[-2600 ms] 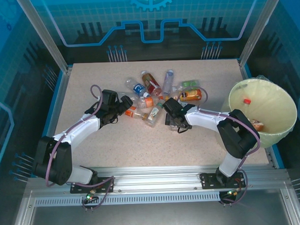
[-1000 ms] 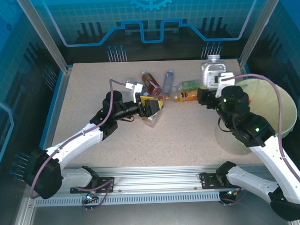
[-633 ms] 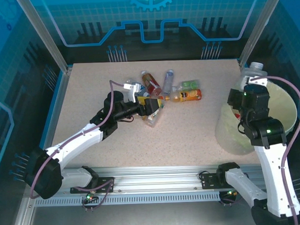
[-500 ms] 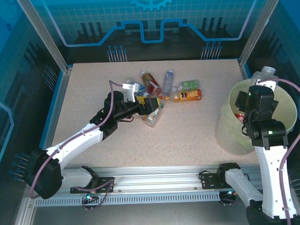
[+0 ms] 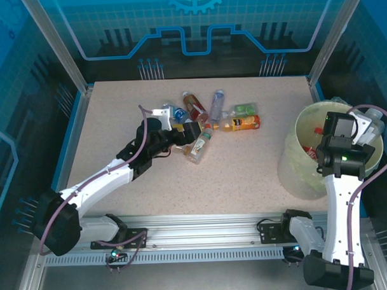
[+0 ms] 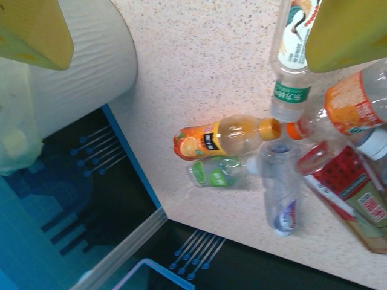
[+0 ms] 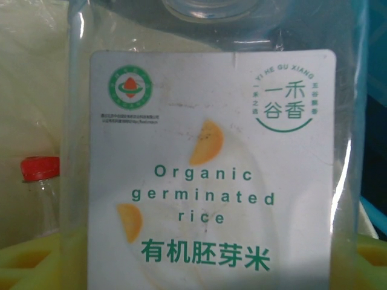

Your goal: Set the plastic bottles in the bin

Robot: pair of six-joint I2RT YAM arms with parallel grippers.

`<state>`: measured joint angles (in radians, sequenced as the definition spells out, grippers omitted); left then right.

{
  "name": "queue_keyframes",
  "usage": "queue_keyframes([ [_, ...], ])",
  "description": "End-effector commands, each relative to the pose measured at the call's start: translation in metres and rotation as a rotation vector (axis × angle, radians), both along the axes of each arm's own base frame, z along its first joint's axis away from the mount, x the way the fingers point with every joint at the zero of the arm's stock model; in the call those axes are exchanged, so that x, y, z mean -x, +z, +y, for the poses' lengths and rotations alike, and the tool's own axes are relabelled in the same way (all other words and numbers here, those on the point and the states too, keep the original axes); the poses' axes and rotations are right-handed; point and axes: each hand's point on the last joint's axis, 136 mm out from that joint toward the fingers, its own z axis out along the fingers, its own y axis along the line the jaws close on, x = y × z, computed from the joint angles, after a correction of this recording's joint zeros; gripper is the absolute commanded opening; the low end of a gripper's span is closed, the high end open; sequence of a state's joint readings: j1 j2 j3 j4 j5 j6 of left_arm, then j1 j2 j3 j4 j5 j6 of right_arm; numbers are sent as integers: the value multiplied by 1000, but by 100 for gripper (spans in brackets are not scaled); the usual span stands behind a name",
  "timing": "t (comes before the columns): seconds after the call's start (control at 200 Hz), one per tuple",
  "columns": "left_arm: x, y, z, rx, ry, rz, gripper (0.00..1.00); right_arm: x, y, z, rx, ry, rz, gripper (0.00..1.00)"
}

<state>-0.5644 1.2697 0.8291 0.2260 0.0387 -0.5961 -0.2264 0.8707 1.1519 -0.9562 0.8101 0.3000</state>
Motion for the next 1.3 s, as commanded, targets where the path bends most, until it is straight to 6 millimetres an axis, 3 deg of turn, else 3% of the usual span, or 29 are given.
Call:
queue_keyframes([
  [0.0,-10,-3,12,-32,96,26,99,7,-5,-9,15,-82,-6,67],
  [0.295,-15,-11,31,-59,186,60,99,10,-19,-14,2,-160,-12,80],
  [0.65,-23,-36,65,-67,339,179,99,13,-15,-11,-6,-156,-49,100],
  [1.061,-22,-58,91,-74,457,293,99,15,-4,-5,-19,-123,-106,100],
  [1.296,-24,-80,108,-118,540,422,99,-8,21,25,-90,106,-241,100],
])
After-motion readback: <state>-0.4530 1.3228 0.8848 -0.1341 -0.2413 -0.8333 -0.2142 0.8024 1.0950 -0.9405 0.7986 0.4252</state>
